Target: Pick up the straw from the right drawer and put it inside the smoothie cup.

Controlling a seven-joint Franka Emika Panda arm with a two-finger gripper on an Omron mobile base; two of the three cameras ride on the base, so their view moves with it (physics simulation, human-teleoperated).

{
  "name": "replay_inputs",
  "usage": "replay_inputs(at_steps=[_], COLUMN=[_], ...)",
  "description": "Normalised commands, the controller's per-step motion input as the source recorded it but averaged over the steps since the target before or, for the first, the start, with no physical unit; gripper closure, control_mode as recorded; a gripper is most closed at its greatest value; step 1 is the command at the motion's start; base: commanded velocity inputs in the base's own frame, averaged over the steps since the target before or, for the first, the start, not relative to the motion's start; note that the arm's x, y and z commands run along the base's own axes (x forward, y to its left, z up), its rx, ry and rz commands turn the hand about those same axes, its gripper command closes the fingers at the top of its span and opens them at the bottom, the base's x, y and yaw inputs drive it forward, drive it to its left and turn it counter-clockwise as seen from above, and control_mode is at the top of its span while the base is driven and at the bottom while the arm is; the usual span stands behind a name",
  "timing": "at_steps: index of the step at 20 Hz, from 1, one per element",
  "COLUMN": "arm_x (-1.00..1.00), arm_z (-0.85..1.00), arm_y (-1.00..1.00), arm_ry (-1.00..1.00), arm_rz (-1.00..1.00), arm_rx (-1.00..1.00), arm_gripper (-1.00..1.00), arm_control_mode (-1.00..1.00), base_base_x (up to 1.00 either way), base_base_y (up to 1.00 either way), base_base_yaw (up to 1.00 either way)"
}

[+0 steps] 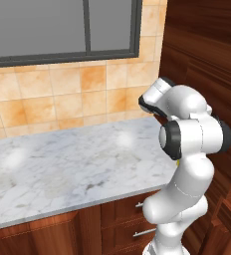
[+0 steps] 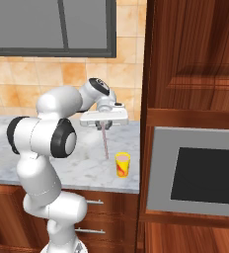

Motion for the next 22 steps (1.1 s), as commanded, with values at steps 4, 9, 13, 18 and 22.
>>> replay_inputs(at_steps=[4, 9, 13, 18, 22], arm_x=[0.15, 0.31, 0.15, 0.0, 0.0], arm_z=[0.0, 0.0, -0.08, -0.3, -0.14], arm_y=[-0.14, -0.17, -0.02, 0.0, 0.0], arm_ry=[0.0, 0.0, 0.0, 0.0, 0.0], arm_rz=[0.0, 0.0, 0.0, 0.0, 0.0], arm_rx=[0.0, 0.0, 0.0, 0.0, 0.0], arm_gripper=[1.0, 1.0, 1.0, 1.0, 1.0], arm_control_mode=[-1.0, -1.0, -1.0, -1.0, -1.0], base_base_x=[0.0, 0.0, 0.0, 0.0, 0.0], base_base_y=[0.0, 0.0, 0.0, 0.0, 0.0], base_base_yaw=[0.0, 0.0, 0.0, 0.0, 0.0])
